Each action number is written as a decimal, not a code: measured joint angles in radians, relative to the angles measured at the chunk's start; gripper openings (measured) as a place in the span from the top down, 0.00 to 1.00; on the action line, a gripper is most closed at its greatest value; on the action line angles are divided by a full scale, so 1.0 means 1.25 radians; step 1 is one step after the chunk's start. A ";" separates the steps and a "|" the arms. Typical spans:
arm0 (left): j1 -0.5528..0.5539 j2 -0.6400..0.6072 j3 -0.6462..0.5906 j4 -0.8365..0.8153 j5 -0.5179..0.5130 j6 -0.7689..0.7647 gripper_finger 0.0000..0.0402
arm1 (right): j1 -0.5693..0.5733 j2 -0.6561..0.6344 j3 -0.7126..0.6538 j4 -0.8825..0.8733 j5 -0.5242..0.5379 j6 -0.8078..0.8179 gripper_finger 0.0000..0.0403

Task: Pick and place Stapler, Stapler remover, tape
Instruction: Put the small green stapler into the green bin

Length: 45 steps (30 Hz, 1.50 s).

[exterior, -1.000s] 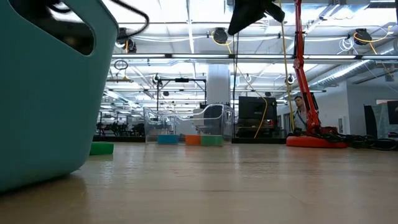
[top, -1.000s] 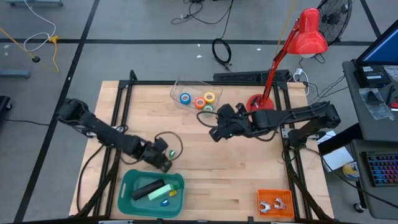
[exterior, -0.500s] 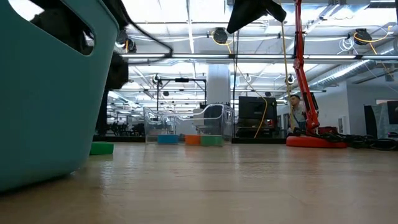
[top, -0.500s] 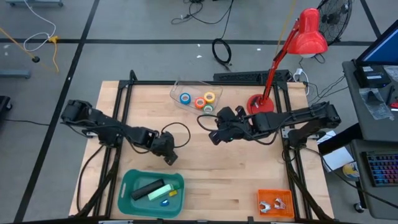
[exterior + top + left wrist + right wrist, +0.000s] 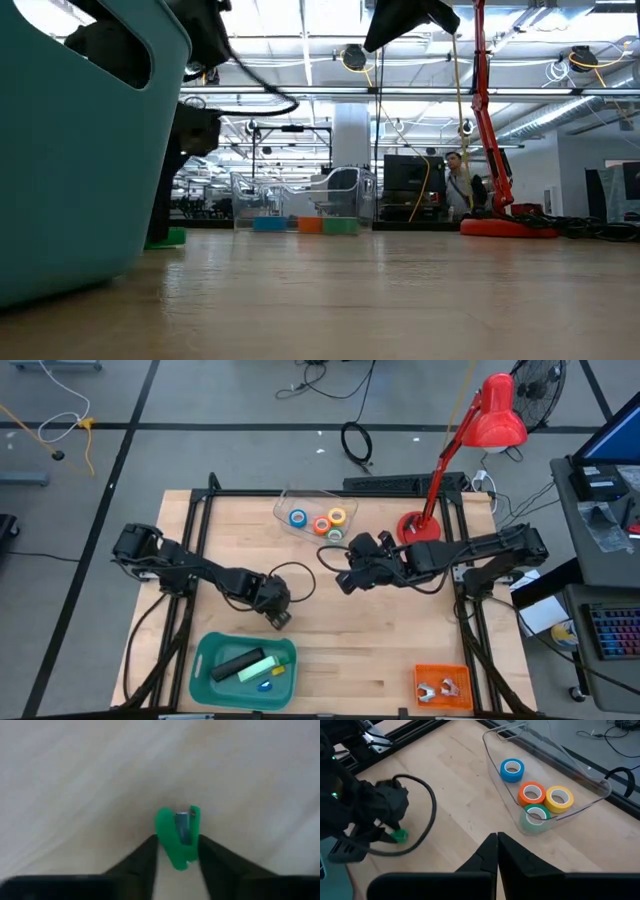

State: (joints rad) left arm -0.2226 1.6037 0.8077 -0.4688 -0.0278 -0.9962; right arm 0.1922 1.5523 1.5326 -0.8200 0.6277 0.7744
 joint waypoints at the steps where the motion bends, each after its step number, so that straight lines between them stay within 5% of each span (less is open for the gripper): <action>1: 0.000 0.001 0.009 0.008 0.008 0.011 0.72 | 0.001 0.000 0.000 0.000 0.000 0.000 1.00; 4: -0.005 -0.002 0.029 0.016 0.032 0.025 0.90 | 0.005 0.000 0.000 0.000 0.000 0.000 1.00; 16: -0.223 -0.103 0.199 -0.227 -0.063 -0.084 0.90 | 0.005 0.000 0.000 -0.021 0.000 0.004 1.00; 21: -0.347 -0.105 0.208 -0.143 -0.039 -0.129 0.90 | 0.005 0.000 0.000 -0.018 0.000 0.003 1.00; 26: -0.366 -0.063 0.177 -0.034 0.003 -0.156 0.90 | 0.005 0.000 0.001 -0.017 0.000 -0.005 1.00; 30: -0.347 -0.052 0.142 0.088 0.082 -0.147 0.82 | 0.002 0.000 -0.021 0.005 -0.001 -0.007 0.99; 37: -0.346 -0.054 0.131 0.055 0.037 -0.154 0.72 | -0.023 0.000 -0.123 0.105 -0.069 -0.007 0.94; 45: -0.338 -0.053 0.131 0.071 0.082 -0.174 0.61 | -0.049 0.000 -0.228 0.254 -0.169 -0.021 0.79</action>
State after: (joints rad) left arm -0.6456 1.5372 0.9714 -0.3795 0.0746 -1.2139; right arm 0.1312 1.5524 1.2471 -0.5019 0.4164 0.7483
